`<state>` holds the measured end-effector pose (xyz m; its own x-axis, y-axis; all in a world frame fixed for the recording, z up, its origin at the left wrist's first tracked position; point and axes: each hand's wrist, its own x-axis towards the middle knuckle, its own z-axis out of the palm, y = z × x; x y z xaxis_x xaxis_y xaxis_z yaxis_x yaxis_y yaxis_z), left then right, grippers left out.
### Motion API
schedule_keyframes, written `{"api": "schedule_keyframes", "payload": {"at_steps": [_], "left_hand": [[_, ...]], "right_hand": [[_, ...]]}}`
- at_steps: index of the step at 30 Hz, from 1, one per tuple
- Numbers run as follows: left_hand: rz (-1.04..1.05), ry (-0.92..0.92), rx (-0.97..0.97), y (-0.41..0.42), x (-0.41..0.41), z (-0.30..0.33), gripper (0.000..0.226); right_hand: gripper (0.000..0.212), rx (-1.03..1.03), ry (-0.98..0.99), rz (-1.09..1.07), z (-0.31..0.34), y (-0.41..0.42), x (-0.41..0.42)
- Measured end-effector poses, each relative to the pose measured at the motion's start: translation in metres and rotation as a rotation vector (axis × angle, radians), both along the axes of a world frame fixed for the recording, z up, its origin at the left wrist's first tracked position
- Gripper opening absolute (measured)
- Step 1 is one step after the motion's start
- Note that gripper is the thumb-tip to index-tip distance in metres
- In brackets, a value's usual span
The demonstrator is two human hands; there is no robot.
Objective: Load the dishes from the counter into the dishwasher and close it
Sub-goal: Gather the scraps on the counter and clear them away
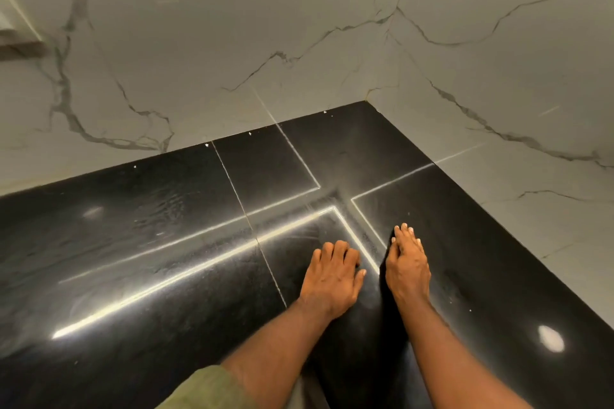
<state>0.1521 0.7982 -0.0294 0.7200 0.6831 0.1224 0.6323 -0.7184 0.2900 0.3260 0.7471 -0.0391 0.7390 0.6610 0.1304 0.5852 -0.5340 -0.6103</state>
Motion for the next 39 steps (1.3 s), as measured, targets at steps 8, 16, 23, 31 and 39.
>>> {"api": "schedule_keyframes", "payload": {"at_steps": [8,16,23,31,39], "left_hand": [[-0.016,0.159,-0.110,-0.051,-0.057,-0.008,0.067],[0.050,0.246,-0.137,-0.082,-0.076,-0.003,0.066],[0.105,0.161,-0.110,-0.125,-0.095,-0.012,0.066],[0.248,-0.710,-0.522,-0.202,-0.104,-0.026,0.042],[0.981,-1.693,-1.376,-0.232,-0.097,-0.020,0.046]], "right_hand": [[0.045,-0.068,-0.054,0.201,0.004,-0.022,-0.008],[0.044,-0.028,-0.071,0.323,0.005,-0.104,-0.059],[0.046,-0.025,-0.064,0.388,0.005,-0.155,-0.084],[0.045,0.053,-0.019,0.419,0.005,-0.195,-0.109],[0.035,0.385,0.393,0.091,0.004,-0.231,-0.119]]}}
